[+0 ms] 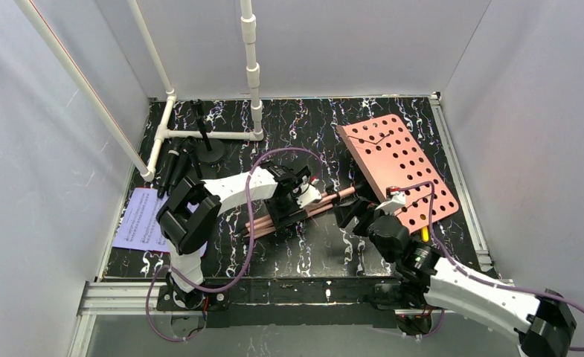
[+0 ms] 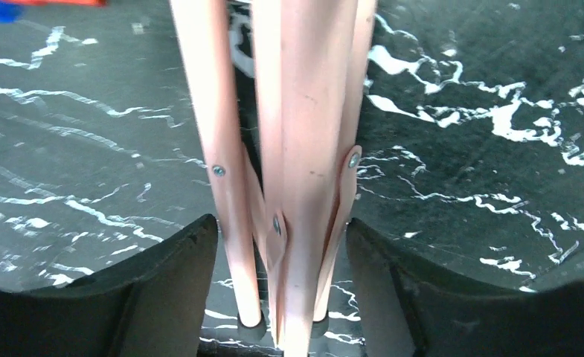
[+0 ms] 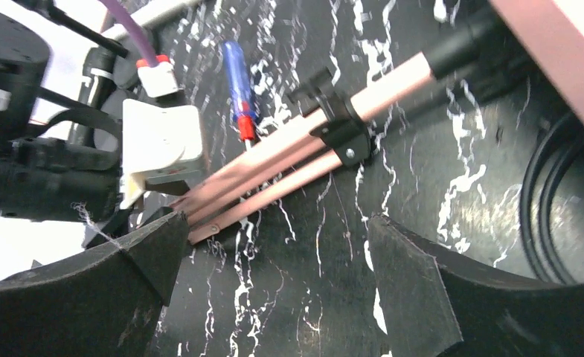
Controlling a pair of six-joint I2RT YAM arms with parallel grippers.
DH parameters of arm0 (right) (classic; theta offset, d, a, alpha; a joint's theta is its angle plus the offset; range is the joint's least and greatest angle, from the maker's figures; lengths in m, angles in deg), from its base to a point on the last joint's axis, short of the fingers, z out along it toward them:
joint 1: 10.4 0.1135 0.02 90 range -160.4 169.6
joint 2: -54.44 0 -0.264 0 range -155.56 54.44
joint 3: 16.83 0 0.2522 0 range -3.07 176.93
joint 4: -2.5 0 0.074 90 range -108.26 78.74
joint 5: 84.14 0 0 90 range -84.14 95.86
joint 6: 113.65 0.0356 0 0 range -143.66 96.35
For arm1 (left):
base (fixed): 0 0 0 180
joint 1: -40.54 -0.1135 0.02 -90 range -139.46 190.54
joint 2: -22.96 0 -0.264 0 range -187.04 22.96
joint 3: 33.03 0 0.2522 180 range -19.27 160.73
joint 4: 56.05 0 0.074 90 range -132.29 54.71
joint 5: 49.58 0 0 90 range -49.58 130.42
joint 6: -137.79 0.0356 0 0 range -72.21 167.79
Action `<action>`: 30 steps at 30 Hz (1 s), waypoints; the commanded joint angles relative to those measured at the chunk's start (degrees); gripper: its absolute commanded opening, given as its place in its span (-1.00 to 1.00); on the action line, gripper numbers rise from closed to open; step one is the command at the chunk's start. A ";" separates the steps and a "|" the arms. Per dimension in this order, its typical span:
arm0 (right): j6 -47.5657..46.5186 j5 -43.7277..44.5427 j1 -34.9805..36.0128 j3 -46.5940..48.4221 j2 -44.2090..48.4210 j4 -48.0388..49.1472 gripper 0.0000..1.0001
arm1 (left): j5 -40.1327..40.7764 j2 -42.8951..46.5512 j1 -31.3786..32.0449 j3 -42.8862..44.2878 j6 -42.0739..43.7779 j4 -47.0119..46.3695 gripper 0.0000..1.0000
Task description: Pack up the instrument practice props
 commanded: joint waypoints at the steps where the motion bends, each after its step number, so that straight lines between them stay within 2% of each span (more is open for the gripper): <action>1: -14.94 2.67 -0.05 6.81 8.54 -9.27 0.97 | 6.58 7.05 -0.08 -0.93 -1.69 -3.61 0.31; 6: -23.02 6.86 -0.03 14.14 15.46 -17.15 0.97 | 8.69 12.69 -0.22 -1.46 -4.81 -5.98 0.46; 12: -29.76 12.70 -0.08 22.81 19.49 -25.48 0.97 | 10.19 21.72 -1.45 -2.13 -10.03 -6.93 0.64; 18: -35.57 18.51 -0.09 30.08 22.01 -32.55 0.97 | 11.42 34.61 -6.14 -5.00 -17.66 -8.45 0.80; 21: -38.24 21.84 -0.14 32.55 23.57 -34.79 0.97 | 11.54 41.91 -10.41 -8.20 -21.99 -10.27 0.95; 25: -42.15 25.58 -0.03 34.13 25.34 -36.05 0.97 | 11.95 50.95 -17.44 -11.71 -28.21 -9.98 0.97; 30: -45.19 27.66 -0.03 33.63 27.63 -36.12 0.97 | 22.43 64.03 -19.24 -18.52 -28.91 -9.15 0.97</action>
